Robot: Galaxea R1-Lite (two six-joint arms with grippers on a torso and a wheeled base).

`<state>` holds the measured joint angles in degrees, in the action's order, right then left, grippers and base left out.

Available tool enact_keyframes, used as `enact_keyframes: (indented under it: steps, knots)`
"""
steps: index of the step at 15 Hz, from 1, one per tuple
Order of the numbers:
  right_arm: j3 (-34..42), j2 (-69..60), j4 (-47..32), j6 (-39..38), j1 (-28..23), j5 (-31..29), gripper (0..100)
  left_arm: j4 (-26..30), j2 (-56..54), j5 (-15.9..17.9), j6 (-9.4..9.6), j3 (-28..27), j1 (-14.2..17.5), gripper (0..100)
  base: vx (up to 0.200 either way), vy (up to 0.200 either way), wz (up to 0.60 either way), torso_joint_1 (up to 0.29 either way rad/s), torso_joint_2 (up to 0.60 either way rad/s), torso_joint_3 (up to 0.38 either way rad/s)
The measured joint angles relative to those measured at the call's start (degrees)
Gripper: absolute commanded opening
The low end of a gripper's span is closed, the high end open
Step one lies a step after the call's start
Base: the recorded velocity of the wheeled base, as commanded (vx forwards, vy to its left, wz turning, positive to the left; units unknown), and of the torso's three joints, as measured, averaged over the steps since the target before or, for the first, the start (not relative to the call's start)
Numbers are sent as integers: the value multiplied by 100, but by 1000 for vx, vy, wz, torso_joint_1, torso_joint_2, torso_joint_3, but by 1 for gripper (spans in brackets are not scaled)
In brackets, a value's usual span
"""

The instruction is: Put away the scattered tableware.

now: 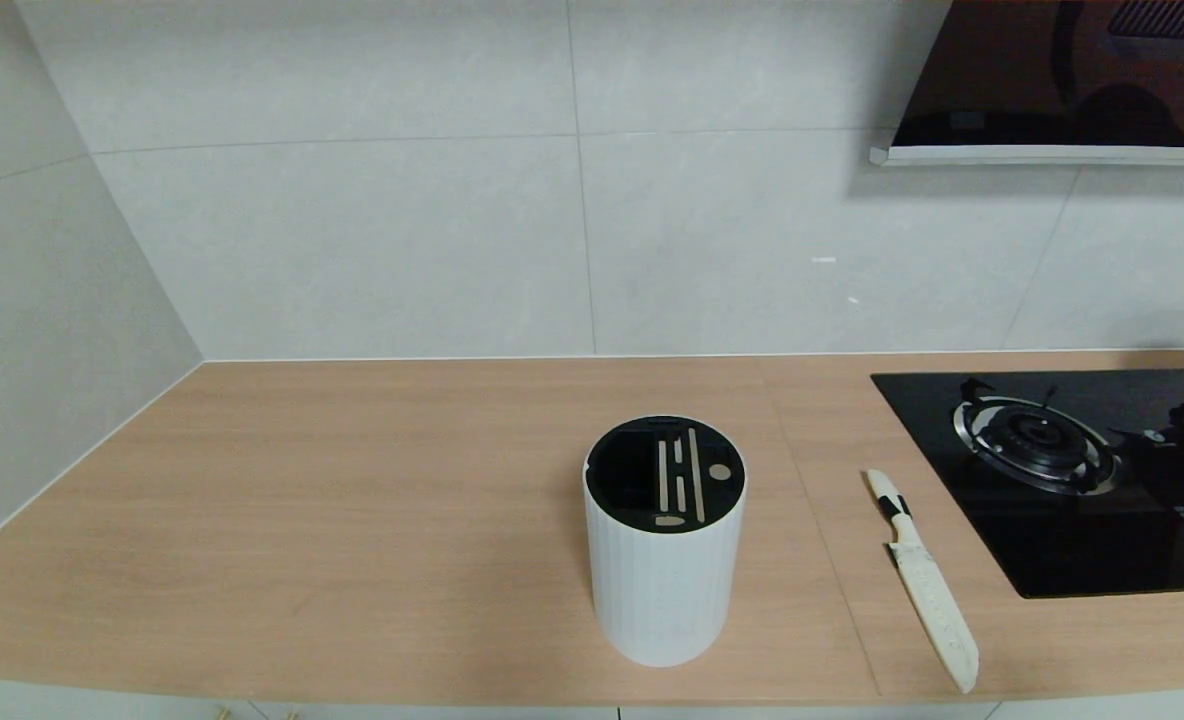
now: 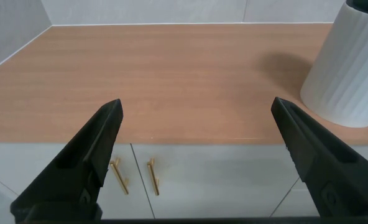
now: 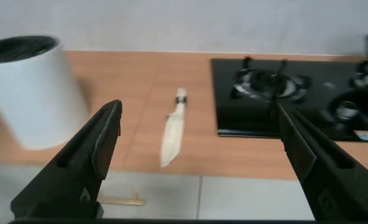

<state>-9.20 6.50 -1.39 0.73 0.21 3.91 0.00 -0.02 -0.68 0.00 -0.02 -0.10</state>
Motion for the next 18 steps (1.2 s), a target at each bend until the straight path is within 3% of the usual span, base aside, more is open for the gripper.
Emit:
enact_keyframes:
  steps: [4,10,18]
  knots:
    - [-389,1543,-52,35,122,117,100,0,0,2,13,2,0,100,0,0,0,0,0,0]
    - [-1292,4162,134,44,929,-80,100,0,0,0,16,2,0,100,0,0,0,0,0,0]
    - [-1515,7646,2684,61,1192,-230,100,0,0,0,16,2,0,100,0,0,0,0,0,0]
